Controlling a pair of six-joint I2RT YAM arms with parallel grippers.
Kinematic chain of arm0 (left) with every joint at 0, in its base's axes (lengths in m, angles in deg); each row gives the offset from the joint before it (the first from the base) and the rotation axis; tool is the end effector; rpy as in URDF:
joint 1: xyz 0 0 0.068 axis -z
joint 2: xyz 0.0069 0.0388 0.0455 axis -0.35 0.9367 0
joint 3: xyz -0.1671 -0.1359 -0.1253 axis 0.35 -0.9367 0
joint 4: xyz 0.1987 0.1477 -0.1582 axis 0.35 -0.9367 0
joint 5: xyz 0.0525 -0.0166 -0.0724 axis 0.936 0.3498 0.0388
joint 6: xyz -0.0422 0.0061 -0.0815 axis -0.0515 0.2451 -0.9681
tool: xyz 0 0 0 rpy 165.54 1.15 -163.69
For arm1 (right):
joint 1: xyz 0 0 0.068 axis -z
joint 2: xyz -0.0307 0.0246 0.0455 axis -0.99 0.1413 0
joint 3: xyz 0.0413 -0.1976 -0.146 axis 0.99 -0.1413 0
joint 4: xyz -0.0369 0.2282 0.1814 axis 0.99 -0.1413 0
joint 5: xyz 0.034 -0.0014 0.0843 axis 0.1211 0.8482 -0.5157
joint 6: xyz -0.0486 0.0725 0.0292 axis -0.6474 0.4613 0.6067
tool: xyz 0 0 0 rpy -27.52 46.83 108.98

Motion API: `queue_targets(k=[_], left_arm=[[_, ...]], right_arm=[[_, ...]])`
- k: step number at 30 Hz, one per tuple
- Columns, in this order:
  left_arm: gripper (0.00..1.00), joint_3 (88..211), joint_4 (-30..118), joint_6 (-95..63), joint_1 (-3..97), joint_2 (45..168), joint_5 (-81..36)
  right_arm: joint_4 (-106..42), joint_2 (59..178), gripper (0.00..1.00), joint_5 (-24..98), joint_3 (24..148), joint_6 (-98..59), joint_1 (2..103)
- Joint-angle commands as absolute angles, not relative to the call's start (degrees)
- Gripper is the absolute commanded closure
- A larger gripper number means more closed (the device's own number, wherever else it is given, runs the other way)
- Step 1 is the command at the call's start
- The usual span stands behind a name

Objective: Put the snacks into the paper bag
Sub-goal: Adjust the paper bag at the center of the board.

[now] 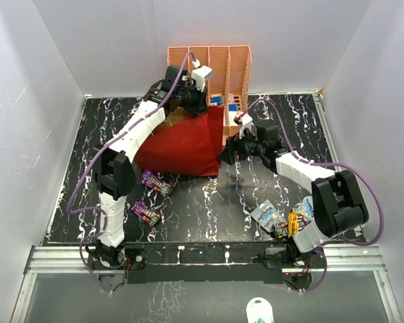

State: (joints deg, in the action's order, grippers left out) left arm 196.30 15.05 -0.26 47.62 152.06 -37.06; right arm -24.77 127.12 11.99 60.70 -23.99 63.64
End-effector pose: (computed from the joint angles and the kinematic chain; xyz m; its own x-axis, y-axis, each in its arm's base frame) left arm 0.4789 -0.2812 0.3008 -0.3723 0.2640 -0.8898 0.7510 0.6490 -0.1217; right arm 0.3601 0.1659 0.1468 -0.5322 -0.1426 -0.8346 -0.6801 0.6591 0.3210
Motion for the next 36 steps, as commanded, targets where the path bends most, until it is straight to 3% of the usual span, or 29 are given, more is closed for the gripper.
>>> queue_targets(k=[1, 17, 20, 28, 33, 36], left_arm=[[1.00, 196.0, 18.3, -0.5, 47.4, 146.6, -41.6], [1.00, 192.0, 21.1, -7.2, 47.4, 142.5, -48.3], [0.91, 191.4, 21.0, -7.1, 47.3, 141.6, -48.6], [0.51, 191.9, 18.1, -4.7, 47.4, 139.1, -48.3], [0.37, 193.8, 11.1, 1.1, 47.4, 135.9, -47.0], [0.31, 192.2, 7.4, 6.7, 47.4, 131.5, -39.9]], right_arm=[[-29.1, 123.5, 0.28, 6.0, 65.4, -31.6, 63.5], [-24.7, 133.2, 0.33, 3.6, 72.8, -27.7, 61.3], [-23.9, 134.4, 0.34, 4.4, 73.3, -26.1, 61.2], [-21.8, 136.5, 0.41, 6.1, 74.1, -22.2, 61.4], [-21.8, 137.2, 0.42, 6.0, 74.4, -21.7, 61.5], [-21.7, 137.1, 0.43, 5.9, 74.0, -21.8, 61.8]])
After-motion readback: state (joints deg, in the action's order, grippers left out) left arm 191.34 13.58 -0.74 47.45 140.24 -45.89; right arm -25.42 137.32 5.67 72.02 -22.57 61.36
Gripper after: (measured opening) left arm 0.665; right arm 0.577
